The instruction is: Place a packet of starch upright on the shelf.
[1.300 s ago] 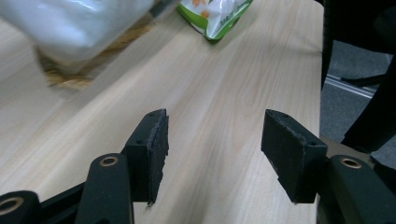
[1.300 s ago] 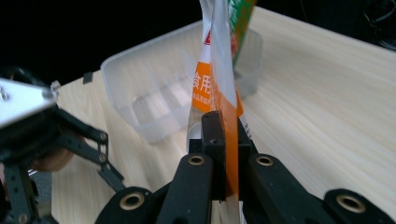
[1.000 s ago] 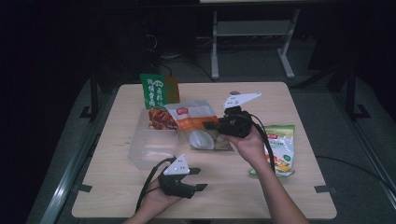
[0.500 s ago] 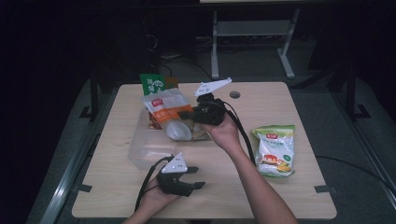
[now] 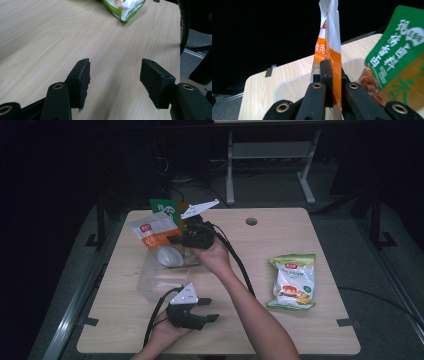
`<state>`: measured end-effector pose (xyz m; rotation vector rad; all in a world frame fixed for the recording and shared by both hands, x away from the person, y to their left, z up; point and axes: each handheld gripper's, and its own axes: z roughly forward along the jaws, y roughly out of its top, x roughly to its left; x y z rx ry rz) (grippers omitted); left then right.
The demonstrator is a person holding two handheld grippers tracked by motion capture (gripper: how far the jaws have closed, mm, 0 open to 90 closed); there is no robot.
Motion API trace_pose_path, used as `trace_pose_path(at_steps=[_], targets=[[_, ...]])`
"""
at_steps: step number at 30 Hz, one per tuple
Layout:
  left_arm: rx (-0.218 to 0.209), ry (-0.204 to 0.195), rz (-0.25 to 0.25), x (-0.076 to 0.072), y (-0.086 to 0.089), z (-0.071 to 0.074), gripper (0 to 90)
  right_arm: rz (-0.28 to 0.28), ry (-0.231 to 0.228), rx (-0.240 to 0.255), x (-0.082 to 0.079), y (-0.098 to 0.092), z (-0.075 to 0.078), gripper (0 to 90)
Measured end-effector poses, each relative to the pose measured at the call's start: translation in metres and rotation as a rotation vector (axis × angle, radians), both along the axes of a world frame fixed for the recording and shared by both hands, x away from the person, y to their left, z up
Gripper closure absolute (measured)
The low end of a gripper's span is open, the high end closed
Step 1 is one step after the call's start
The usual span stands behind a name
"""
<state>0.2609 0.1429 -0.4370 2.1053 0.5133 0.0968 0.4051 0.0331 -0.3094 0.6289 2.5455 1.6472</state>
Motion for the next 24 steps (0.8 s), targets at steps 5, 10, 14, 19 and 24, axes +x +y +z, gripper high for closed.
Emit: trace_pose_path(at_steps=[5, 10, 14, 19, 24], targets=[[0.013, 0.003, -0.010, -0.001, -0.001, -0.001, 40.7, 0.010, 0.024, 0.011, 0.009, 0.016, -0.019, 90.0], [0.022, 0.006, -0.013, -0.003, -0.003, -0.002, 39.9, 0.013, 0.054, 0.025, 0.015, 0.024, -0.032, 90.0], [0.017, 0.044, 0.001, -0.001, 0.001, -0.003, 39.2, 0.006, 0.072, 0.039, 0.021, 0.025, -0.042, 90.0], [0.010, 0.048, 0.023, 0.000, 0.006, 0.000, 38.4, -0.016, 0.083, 0.029, 0.025, 0.027, -0.053, 89.9], [0.031, 0.029, 0.017, -0.004, 0.008, 0.000, 37.9, -0.026, 0.074, -0.020, 0.023, 0.030, -0.061, 89.7]])
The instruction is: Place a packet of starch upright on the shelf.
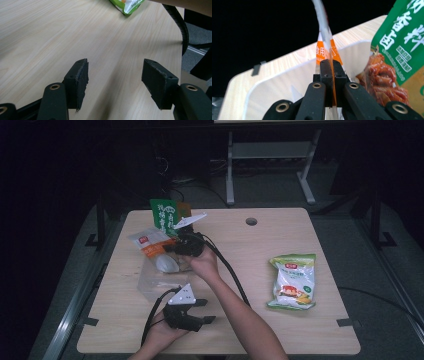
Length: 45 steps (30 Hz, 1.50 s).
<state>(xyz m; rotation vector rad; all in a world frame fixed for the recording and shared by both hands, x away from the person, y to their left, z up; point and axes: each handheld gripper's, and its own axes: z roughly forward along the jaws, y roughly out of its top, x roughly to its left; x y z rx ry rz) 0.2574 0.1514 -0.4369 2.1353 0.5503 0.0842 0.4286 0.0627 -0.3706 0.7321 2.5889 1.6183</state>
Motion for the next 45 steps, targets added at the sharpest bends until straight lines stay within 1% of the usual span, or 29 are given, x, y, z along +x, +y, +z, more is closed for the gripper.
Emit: trace_pose_path(at_steps=[2, 3, 4, 7, 8, 9, 10, 11, 12, 13, 14, 15, 16, 17, 19, 21, 23, 24, 26, 28, 29, 33, 34, 35, 37, 40, 43, 44, 45], targets=[[0.006, 0.001, 0.001, 0.000, 0.002, 0.000, 37.2, -0.006, -0.011, -0.015, -0.002, 0.001, 0.000, 89.4], [0.006, -0.002, 0.002, 0.000, 0.003, -0.001, 37.1, -0.012, -0.024, -0.049, -0.003, 0.001, 0.001, 89.2], [0.006, -0.002, 0.002, 0.000, 0.003, -0.001, 37.1, -0.012, -0.031, -0.065, -0.003, 0.001, 0.002, 89.1], [0.003, -0.008, 0.003, 0.000, 0.005, 0.000, 37.0, -0.010, -0.030, -0.138, -0.004, 0.002, 0.007, 87.3], [0.003, -0.008, 0.003, 0.000, 0.005, 0.000, 37.0, -0.010, -0.030, -0.138, -0.004, 0.002, 0.007, 87.3], [0.003, -0.008, 0.000, 0.000, 0.005, 0.000, 37.0, 0.005, -0.036, -0.201, -0.002, 0.004, 0.009, 84.5], [0.003, -0.008, 0.000, 0.000, 0.005, 0.000, 37.0, 0.005, -0.036, -0.201, -0.002, 0.004, 0.009, 84.5], [0.004, -0.013, -0.004, 0.000, 0.004, 0.000, 37.0, 0.018, -0.004, -0.236, 0.001, 0.005, 0.008, 81.6], [0.004, -0.013, -0.004, 0.000, 0.004, 0.000, 36.9, 0.018, -0.004, -0.236, 0.001, 0.005, 0.008, 81.6], [0.008, -0.015, -0.010, 0.000, 0.004, -0.001, 36.5, 0.029, 0.017, -0.267, 0.004, 0.006, 0.006, 79.0], [0.008, -0.015, -0.010, 0.000, 0.004, -0.001, 36.2, 0.036, 0.035, -0.281, 0.006, 0.007, 0.005, 78.1], [0.014, -0.022, -0.016, -0.001, 0.002, -0.001, 36.2, 0.042, 0.058, -0.284, 0.008, 0.007, 0.003, 77.0], [0.014, -0.022, -0.016, -0.001, 0.002, -0.001, 36.2, 0.042, 0.058, -0.284, 0.008, 0.007, 0.003, 77.0], [0.020, -0.028, -0.023, -0.001, 0.001, -0.001, 36.2, 0.044, 0.101, -0.286, 0.013, 0.008, -0.001, 76.2], [0.021, -0.031, -0.025, -0.001, 0.001, -0.001, 36.2, 0.051, 0.123, -0.285, 0.017, 0.008, -0.004, 78.9], [0.027, -0.035, -0.031, -0.001, 0.000, -0.001, 36.2, 0.048, 0.142, -0.278, 0.019, 0.007, -0.008, 87.6], [0.025, -0.032, -0.030, -0.002, 0.000, -0.001, 36.2, 0.058, 0.154, -0.270, 0.019, 0.005, -0.009, 89.3], [0.024, -0.033, -0.031, -0.002, 0.000, -0.001, 36.2, 0.054, 0.147, -0.239, 0.018, 0.003, -0.012, 89.8], [0.031, -0.040, -0.039, -0.002, 0.000, -0.001, 36.2, 0.047, 0.158, -0.194, 0.014, 0.002, -0.012, 89.9], [0.032, -0.042, -0.039, -0.003, 0.000, -0.001, 36.2, 0.041, 0.144, -0.187, 0.012, 0.001, -0.011, 90.0], [0.028, -0.042, -0.036, -0.003, 0.000, 0.000, 36.2, 0.036, 0.122, -0.159, 0.007, 0.001, -0.011, 90.0], [0.031, -0.043, -0.036, -0.003, 0.000, 0.000, 36.0, 0.024, 0.062, -0.089, -0.003, 0.001, -0.008, 90.0], [0.031, -0.043, -0.036, -0.003, 0.000, 0.000, 36.0, 0.024, 0.062, -0.089, -0.003, 0.001, -0.008, 90.0], [0.031, -0.043, -0.036, -0.003, 0.000, 0.000, 36.0, 0.021, 0.041, -0.073, -0.004, 0.001, -0.007, 90.0], [0.027, -0.046, -0.037, -0.003, 0.000, 0.000, 36.0, 0.014, 0.033, -0.029, -0.005, 0.001, -0.007, 90.0], [0.027, -0.045, -0.038, -0.004, -0.001, -0.001, 36.0, 0.016, 0.040, 0.027, -0.004, 0.000, -0.013, 90.0], [0.027, -0.054, -0.038, -0.005, -0.002, 0.000, 36.0, 0.009, 0.045, 0.019, -0.006, 0.004, -0.027, 89.9], [0.027, -0.054, -0.038, -0.005, -0.002, 0.000, 36.0, 0.009, 0.045, 0.019, -0.006, 0.004, -0.027, 89.9], [0.027, -0.056, -0.038, -0.005, -0.002, 0.000, 36.1, 0.001, 0.047, 0.018, -0.005, 0.004, -0.034, 89.3]])
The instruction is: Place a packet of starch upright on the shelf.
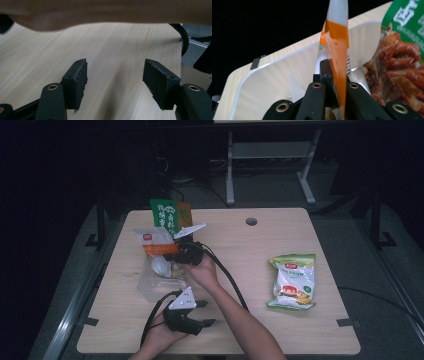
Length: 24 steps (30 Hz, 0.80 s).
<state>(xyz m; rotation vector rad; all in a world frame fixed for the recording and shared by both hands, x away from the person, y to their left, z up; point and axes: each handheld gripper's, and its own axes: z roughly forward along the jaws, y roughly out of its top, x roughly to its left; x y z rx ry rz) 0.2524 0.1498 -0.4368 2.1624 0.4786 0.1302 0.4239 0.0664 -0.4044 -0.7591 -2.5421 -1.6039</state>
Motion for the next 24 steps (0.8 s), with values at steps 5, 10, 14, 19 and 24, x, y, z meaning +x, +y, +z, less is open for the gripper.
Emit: trace_pose_path(at_steps=[5, 10, 14, 19, 24], targets=[[-0.006, 0.000, 0.006, 0.000, 0.001, 0.000, 36.1, 0.006, 0.007, 0.031, 0.002, -0.005, 0.000, 83.9], [0.003, 0.001, 0.000, 0.000, 0.000, 0.001, 36.1, 0.040, 0.033, -0.057, -0.001, -0.017, 0.008, 67.5], [0.006, -0.004, -0.004, -0.001, -0.001, 0.001, 36.1, 0.057, 0.053, -0.127, -0.007, -0.024, 0.004, 70.1], [0.002, -0.003, -0.001, 0.000, -0.002, 0.000, 36.2, 0.081, 0.081, -0.182, -0.016, -0.033, -0.002, 75.6], [0.002, -0.001, -0.004, -0.001, -0.003, 0.001, 36.2, 0.092, 0.054, -0.214, -0.020, -0.030, 0.001, 82.6]])
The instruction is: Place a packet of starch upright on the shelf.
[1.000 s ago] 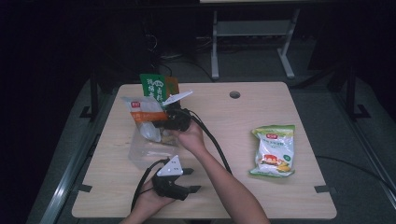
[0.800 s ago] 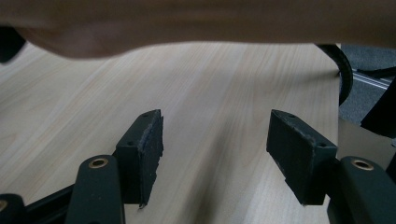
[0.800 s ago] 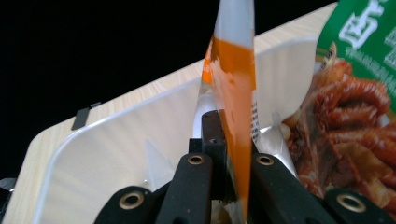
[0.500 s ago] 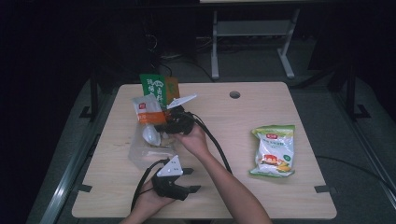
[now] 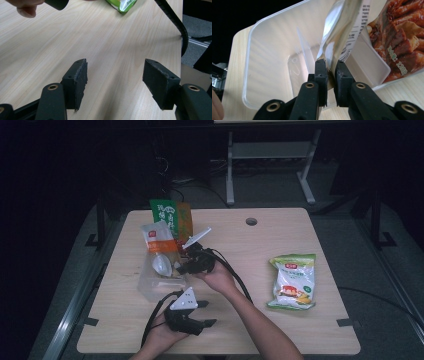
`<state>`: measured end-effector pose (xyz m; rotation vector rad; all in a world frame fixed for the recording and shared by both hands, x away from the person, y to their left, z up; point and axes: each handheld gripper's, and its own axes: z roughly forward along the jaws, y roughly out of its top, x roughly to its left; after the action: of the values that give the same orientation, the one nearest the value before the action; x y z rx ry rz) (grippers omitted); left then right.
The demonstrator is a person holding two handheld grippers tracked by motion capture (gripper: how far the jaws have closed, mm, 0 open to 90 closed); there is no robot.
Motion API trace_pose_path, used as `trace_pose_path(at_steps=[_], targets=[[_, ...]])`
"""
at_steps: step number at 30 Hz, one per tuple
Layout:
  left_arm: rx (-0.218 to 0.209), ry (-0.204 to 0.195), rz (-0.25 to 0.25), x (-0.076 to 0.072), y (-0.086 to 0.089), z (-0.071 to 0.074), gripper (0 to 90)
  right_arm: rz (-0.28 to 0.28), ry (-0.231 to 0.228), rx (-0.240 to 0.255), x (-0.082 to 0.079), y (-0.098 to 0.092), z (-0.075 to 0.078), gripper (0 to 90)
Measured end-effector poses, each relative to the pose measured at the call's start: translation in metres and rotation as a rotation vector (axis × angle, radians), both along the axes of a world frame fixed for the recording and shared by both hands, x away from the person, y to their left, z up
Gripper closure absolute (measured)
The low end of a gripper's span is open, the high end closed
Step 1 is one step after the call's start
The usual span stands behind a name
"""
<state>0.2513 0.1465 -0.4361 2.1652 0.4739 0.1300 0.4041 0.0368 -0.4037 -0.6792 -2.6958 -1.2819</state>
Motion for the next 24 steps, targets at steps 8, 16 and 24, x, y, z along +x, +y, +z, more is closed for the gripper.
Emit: trace_pose_path(at_steps=[8, 16, 24], targets=[[-0.001, -0.003, -0.002, 0.001, -0.001, 0.000, 36.3, 0.002, 0.007, -0.081, 0.000, 0.002, -0.019, 85.8], [0.009, -0.003, -0.003, 0.001, -0.001, -0.001, 36.3, -0.039, 0.014, 0.012, 0.007, -0.001, -0.001, 69.2], [0.012, -0.003, -0.005, 0.001, -0.002, -0.001, 36.5, -0.033, -0.025, 0.026, 0.008, 0.002, 0.007, 89.3]])
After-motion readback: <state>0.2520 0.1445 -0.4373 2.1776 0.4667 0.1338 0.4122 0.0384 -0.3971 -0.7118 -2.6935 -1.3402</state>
